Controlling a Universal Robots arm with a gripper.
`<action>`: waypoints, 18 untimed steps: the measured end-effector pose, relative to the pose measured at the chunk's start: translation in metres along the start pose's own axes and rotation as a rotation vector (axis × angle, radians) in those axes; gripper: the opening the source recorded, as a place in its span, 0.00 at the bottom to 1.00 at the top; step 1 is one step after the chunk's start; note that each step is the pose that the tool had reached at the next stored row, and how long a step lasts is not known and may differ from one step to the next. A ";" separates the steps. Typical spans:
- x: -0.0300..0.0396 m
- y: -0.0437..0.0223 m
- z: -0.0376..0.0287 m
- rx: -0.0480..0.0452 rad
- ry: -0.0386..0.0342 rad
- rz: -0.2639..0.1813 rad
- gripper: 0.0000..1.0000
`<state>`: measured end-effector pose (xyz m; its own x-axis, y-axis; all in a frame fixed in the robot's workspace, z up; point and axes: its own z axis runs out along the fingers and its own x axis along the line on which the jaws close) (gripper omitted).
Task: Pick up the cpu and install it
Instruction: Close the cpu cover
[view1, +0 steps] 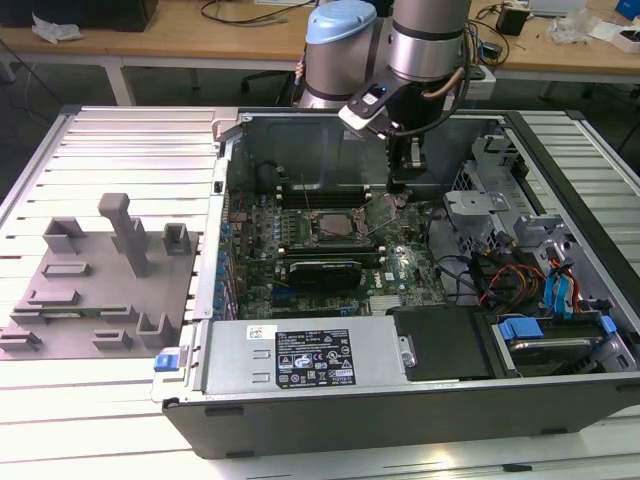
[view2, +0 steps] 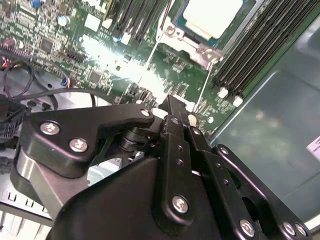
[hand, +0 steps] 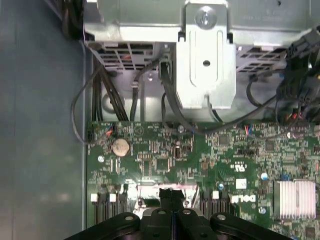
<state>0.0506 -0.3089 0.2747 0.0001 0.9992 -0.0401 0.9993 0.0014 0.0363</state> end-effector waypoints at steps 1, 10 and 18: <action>0.0000 0.0017 0.0001 0.0001 0.0000 0.000 0.11; 0.0000 0.0044 0.0002 0.0000 0.0000 0.000 0.11; 0.0002 0.0098 0.0060 0.0046 0.0001 0.000 0.11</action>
<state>0.0606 -0.3089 0.2690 0.0000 0.9992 -0.0400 0.9995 0.0012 0.0317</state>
